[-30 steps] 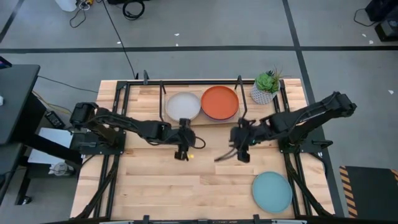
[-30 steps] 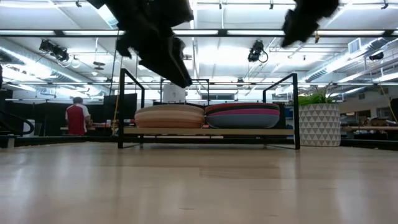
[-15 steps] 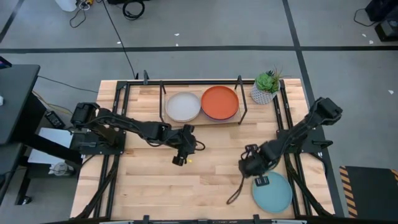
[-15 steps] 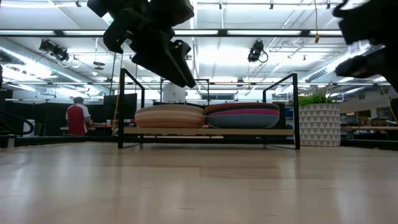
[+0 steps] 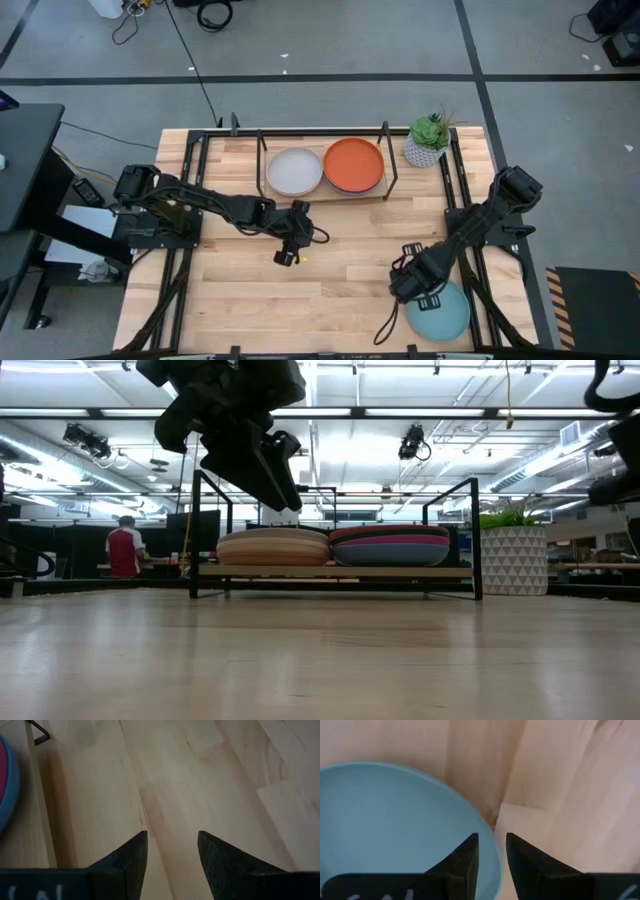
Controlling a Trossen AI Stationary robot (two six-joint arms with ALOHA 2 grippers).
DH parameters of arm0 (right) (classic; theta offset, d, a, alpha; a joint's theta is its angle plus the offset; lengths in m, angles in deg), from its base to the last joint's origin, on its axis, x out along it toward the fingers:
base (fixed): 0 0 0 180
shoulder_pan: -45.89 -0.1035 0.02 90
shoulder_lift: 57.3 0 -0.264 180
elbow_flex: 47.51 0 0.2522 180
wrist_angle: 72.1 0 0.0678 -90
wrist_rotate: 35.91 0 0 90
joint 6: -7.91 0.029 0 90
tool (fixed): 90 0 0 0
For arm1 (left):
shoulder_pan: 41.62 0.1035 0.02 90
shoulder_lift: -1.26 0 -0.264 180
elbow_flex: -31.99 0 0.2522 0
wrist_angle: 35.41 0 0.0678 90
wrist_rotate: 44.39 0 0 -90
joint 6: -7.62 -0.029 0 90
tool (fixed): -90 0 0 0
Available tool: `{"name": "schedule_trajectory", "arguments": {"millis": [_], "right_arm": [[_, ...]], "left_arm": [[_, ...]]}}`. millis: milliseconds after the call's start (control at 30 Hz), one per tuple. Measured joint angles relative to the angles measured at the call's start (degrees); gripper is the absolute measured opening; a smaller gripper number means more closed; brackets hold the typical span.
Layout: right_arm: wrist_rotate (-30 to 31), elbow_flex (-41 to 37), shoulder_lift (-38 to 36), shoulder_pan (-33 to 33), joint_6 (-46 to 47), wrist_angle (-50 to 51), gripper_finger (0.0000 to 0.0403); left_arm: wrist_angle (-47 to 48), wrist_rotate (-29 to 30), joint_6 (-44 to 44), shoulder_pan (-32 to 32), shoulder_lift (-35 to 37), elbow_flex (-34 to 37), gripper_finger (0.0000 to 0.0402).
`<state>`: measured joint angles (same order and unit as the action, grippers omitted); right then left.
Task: Place and stack plates onto a shelf
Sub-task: Stack the light blue plate on top of the gray plate on the shelf
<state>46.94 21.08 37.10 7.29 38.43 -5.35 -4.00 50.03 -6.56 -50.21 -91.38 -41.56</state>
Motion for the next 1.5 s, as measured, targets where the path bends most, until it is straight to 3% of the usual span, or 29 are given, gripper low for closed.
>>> {"name": "schedule_trajectory", "arguments": {"millis": [400, 600, 700, 933, 1067, 1200, 1500], "right_arm": [[-1.9, -4.0, 2.1, -1.5, -0.5, -4.0, 0.0099], [-1.3, -4.0, 1.9, -0.6, -3.5, -3.7, 0.0022], [-1.4, -3.9, 1.8, 0.5, -4.8, -4.0, 0.0016], [2.7, -4.0, -3.9, 6.9, -6.0, -5.9, 0.0014], [3.3, -4.0, -9.1, 12.1, -2.7, -10.5, 0.0014], [0.7, -4.0, -12.3, 17.4, 0.7, -14.5, 0.0014], [-6.0, -4.0, -12.6, 24.1, -4.9, -18.0, 0.0014]], "left_arm": [[0.2, 0.0, -2.8, 0.0, 0.0, 0.0, 0.018], [-1.9, 0.0, -7.9, -0.1, 0.1, 0.0, 0.018], [-3.0, 0.0, -12.6, -0.6, 0.1, 0.0, 0.018], [-14.0, 0.3, -28.7, -4.5, -4.2, 3.0, 0.018], [-24.6, 6.0, -38.3, -7.1, -6.7, 5.1, 0.018], [-33.2, 10.5, -45.0, -8.7, -8.4, 5.9, 0.018], [-45.6, 12.7, -57.0, -9.6, -10.3, 5.8, 0.018]]}}
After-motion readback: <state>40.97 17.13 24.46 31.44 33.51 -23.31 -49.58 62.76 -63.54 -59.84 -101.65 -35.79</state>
